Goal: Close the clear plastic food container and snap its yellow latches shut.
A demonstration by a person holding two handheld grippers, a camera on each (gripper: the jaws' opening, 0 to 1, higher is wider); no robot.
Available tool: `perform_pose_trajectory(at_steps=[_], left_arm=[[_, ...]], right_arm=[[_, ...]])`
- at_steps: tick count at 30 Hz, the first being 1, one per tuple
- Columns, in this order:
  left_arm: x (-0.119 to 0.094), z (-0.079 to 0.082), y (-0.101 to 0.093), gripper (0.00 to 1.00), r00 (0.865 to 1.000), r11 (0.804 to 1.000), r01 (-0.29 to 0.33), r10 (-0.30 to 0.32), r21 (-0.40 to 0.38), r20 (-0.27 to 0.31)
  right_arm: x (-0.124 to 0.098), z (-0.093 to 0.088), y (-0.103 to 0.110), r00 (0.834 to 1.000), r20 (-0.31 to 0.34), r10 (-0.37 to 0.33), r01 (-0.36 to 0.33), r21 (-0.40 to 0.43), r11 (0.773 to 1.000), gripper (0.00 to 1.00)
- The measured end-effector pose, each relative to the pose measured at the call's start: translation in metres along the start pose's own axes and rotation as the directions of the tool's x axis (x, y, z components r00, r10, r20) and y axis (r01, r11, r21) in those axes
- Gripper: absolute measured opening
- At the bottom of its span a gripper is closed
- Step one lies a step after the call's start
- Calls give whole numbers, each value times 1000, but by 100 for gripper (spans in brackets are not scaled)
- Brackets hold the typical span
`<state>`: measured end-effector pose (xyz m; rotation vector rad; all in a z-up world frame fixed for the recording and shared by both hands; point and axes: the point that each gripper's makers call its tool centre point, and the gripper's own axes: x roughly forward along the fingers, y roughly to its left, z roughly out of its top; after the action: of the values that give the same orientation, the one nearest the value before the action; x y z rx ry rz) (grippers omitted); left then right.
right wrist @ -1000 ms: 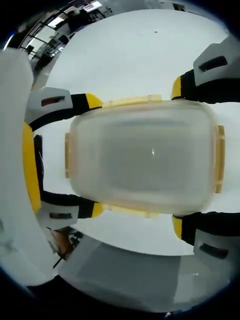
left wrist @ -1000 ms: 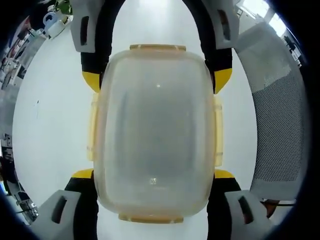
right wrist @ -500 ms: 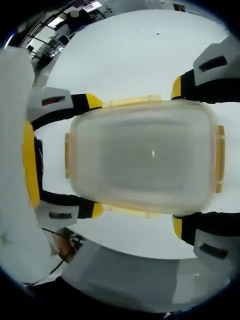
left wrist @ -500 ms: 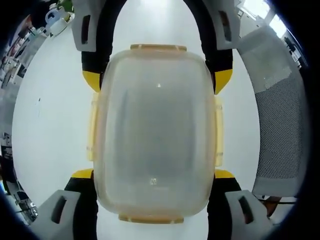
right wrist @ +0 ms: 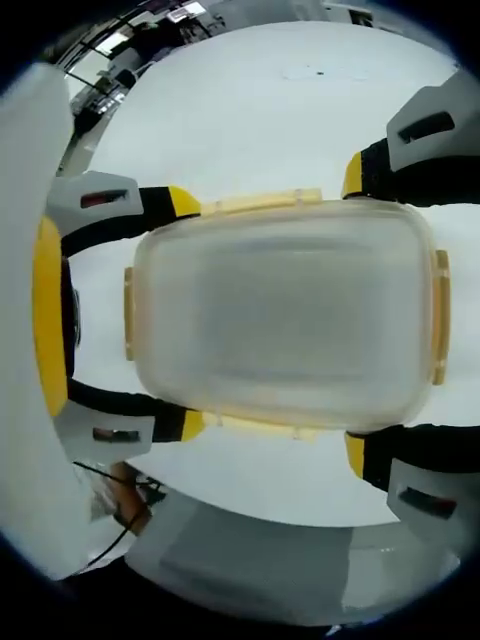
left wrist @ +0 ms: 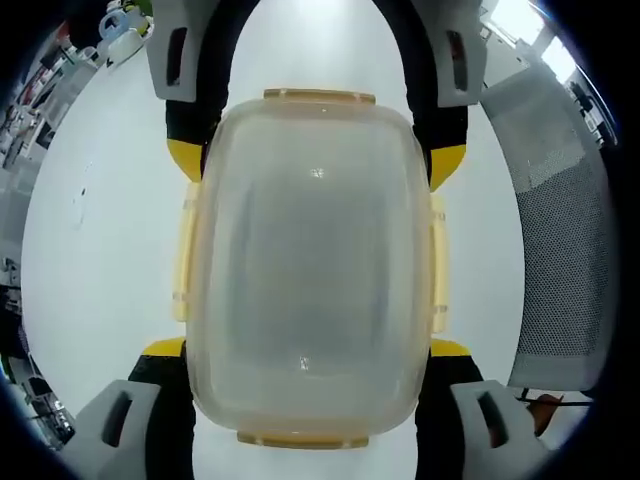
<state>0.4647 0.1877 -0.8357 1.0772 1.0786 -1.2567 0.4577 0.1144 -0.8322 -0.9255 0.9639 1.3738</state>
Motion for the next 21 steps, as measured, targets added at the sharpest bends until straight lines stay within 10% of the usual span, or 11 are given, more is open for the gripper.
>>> perform_pose_trajectory(at_steps=[21], left_arm=[[-2, -1, 39, 94, 1000, 1000, 2, -2, 4, -6]], right_arm=[[1, 4, -40, 1000, 14, -23, 23, 15, 1000, 93]])
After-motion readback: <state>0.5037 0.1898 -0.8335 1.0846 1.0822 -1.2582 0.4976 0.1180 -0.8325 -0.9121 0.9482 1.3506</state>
